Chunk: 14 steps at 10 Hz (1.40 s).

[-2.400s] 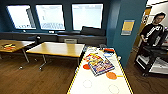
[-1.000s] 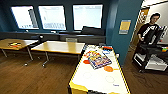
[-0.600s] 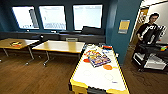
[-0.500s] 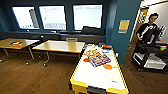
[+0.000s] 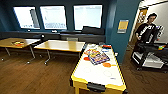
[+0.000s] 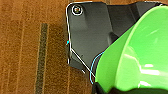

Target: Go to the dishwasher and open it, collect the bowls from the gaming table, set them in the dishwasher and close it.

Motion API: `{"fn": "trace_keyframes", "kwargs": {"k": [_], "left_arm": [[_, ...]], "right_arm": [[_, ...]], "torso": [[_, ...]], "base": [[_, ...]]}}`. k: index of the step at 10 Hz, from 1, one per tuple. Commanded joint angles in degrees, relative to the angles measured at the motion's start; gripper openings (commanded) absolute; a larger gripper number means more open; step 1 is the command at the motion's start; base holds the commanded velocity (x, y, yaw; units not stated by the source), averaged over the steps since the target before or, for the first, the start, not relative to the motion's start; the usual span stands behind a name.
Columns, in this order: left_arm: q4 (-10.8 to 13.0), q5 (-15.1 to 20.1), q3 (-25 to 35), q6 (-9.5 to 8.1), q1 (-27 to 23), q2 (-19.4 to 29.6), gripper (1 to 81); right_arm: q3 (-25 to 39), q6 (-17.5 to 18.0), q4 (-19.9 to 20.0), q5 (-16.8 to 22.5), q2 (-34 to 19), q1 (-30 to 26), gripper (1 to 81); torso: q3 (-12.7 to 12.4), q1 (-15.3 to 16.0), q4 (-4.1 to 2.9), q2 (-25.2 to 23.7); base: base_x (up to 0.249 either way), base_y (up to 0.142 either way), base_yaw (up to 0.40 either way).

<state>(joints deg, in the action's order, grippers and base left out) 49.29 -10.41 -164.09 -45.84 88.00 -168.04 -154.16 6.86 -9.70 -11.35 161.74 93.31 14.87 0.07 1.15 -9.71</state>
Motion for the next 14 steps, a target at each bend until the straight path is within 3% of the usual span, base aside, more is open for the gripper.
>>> {"fn": "trace_keyframes", "kwargs": {"k": [1, 11, 14], "left_arm": [[0.5, 2.1, -0.6, 0.13, -1.8, 0.4, 1.0], [0.7, 3.0, -0.6, 0.22, -1.8, 0.1, 1.0], [0.5, 3.0, -0.6, 1.10, -1.7, -0.1, 1.0]], "right_arm": [[0.4, 0.1, -0.5, 2.9, -0.4, -1.9, 1.0], [0.4, -0.1, -1.4, 2.9, 2.1, -1.5, 1.0], [0.3, -0.1, -1.6, 2.9, 2.3, -1.6, 1.0]], "torso": [[0.0, 0.0, 0.00, 0.0], [0.0, 0.0, 0.00, 0.0], [0.0, 0.0, 0.00, 0.0]], "base": [[-0.112, 0.000, 0.000], [-0.112, 0.000, 0.000], [-0.113, 0.000, 0.000]]}}
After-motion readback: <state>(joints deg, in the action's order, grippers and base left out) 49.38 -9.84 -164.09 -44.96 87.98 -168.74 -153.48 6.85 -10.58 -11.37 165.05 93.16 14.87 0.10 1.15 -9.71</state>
